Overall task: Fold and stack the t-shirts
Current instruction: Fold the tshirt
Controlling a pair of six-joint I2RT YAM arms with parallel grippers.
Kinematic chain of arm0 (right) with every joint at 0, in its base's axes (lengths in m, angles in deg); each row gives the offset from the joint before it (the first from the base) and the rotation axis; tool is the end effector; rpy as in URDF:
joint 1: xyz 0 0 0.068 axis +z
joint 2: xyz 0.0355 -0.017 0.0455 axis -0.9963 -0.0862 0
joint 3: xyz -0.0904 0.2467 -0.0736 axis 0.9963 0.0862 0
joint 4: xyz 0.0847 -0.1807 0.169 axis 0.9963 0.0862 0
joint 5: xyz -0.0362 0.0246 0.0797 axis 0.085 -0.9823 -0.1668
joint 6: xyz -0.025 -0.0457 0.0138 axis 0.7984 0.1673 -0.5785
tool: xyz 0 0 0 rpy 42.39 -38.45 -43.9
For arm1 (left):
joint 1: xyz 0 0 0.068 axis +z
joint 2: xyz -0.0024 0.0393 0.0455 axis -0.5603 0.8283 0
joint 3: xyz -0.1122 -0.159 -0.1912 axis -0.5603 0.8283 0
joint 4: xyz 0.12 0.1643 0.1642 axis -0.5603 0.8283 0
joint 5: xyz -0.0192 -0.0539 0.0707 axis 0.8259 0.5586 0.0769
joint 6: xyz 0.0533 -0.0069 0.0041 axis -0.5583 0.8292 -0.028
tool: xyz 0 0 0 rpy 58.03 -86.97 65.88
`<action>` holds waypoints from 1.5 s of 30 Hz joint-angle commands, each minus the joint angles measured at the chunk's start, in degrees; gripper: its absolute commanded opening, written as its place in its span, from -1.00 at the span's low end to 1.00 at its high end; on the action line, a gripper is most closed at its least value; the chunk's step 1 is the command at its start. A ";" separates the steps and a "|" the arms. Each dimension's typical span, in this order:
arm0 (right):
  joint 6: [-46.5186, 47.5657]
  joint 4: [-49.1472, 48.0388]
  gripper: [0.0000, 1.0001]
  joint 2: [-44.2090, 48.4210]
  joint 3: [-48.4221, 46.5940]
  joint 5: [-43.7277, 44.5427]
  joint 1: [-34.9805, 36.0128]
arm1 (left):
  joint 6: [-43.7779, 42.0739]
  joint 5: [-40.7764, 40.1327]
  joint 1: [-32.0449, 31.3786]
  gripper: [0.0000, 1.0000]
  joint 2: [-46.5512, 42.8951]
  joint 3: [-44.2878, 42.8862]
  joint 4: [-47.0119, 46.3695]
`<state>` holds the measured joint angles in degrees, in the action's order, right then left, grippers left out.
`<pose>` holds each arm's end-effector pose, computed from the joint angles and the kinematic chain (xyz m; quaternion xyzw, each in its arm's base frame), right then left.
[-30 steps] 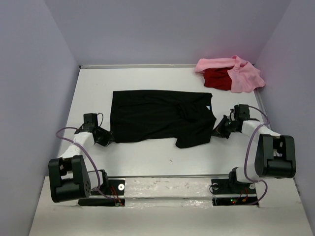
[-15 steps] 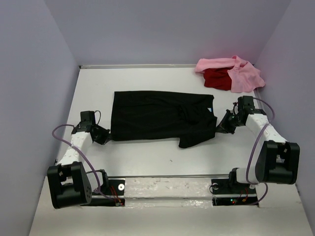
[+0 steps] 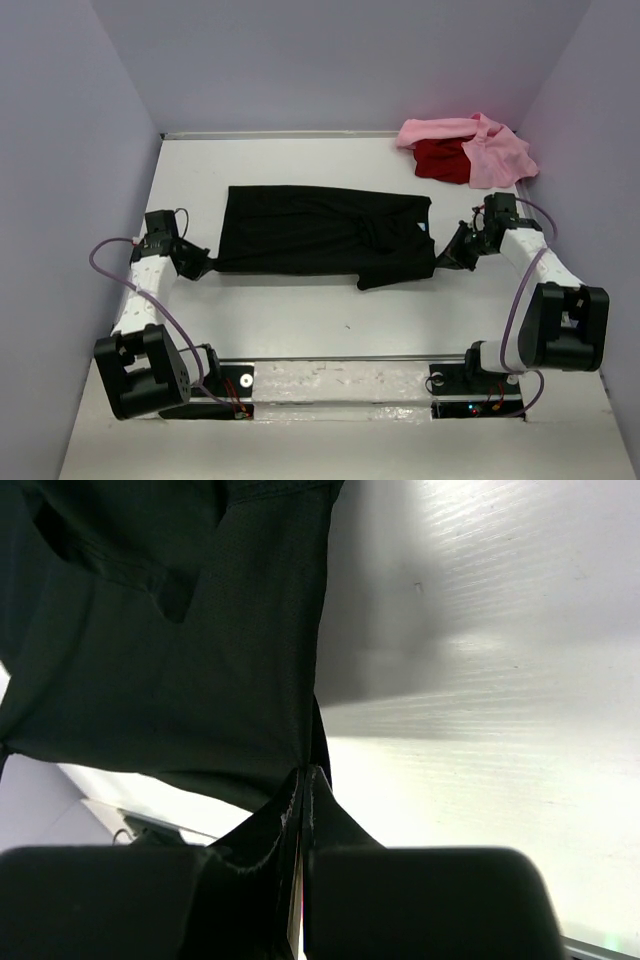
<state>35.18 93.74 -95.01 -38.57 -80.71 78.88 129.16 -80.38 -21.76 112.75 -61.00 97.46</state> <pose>0.2501 -0.0111 0.2106 0.2290 0.9311 0.2531 0.1286 0.2205 0.0431 0.2173 -0.4459 0.8401 -0.1514 0.2692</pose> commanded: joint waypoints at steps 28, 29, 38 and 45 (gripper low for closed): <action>-1.05 -3.04 -1.00 -11.87 -18.32 -2.90 -3.05 | -3.88 -0.36 3.59 -1.00 14.95 -17.34 -2.40; -1.31 -3.22 -1.00 -12.22 -18.67 -2.90 -3.05 | -3.96 -0.36 3.59 -1.00 15.21 -17.96 -2.49; -2.19 -4.62 -1.00 -17.15 -24.29 -2.72 -3.05 | -5.11 -0.98 3.50 -1.00 20.22 -27.18 -1.35; -3.42 -6.55 -1.00 -21.80 -29.47 -2.90 -3.05 | -6.42 0.07 2.10 -1.00 27.07 -34.39 -1.00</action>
<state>31.82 91.51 -115.21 -63.77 -87.40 76.94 125.30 -75.55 -20.27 137.50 -90.44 97.60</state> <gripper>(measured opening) 0.009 0.014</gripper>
